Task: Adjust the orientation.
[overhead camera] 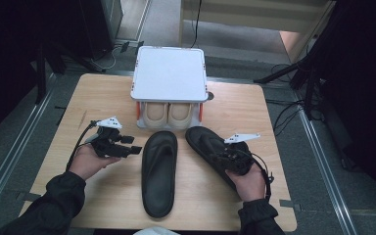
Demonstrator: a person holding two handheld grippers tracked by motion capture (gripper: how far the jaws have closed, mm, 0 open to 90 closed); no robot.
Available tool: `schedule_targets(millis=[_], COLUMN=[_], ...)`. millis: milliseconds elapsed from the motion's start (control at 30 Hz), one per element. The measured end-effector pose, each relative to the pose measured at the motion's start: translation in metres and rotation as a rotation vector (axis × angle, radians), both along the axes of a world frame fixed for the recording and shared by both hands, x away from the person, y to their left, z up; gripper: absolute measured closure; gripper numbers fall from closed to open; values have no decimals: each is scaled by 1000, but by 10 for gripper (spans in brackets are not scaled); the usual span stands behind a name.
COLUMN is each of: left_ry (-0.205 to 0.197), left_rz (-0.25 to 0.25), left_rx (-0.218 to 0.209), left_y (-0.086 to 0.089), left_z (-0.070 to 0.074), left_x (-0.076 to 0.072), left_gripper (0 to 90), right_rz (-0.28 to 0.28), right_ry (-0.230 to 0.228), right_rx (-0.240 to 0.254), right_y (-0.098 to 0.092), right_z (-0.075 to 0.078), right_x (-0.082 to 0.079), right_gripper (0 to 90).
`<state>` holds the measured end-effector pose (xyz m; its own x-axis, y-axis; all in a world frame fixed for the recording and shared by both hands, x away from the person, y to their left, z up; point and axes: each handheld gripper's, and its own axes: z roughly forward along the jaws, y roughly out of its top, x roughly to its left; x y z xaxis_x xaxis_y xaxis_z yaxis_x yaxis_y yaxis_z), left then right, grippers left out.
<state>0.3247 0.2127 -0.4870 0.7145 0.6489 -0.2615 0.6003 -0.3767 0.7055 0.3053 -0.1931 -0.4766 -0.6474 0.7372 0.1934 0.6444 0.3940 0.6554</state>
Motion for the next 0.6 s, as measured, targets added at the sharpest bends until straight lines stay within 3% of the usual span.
schedule_targets(millis=[200, 600], left_ry=[-4, -6], left_rz=[2, -5], left_rx=[1, 6], left_y=[0, -1], left_z=[0, -1], left_x=[0, 0], left_gripper=[411, 411], right_rz=[-1, -8], right_ry=[13, -24], right_rx=[-17, -69], right_y=[12, 37], right_z=[-11, -23], right_x=[0, -7], right_gripper=[829, 819])
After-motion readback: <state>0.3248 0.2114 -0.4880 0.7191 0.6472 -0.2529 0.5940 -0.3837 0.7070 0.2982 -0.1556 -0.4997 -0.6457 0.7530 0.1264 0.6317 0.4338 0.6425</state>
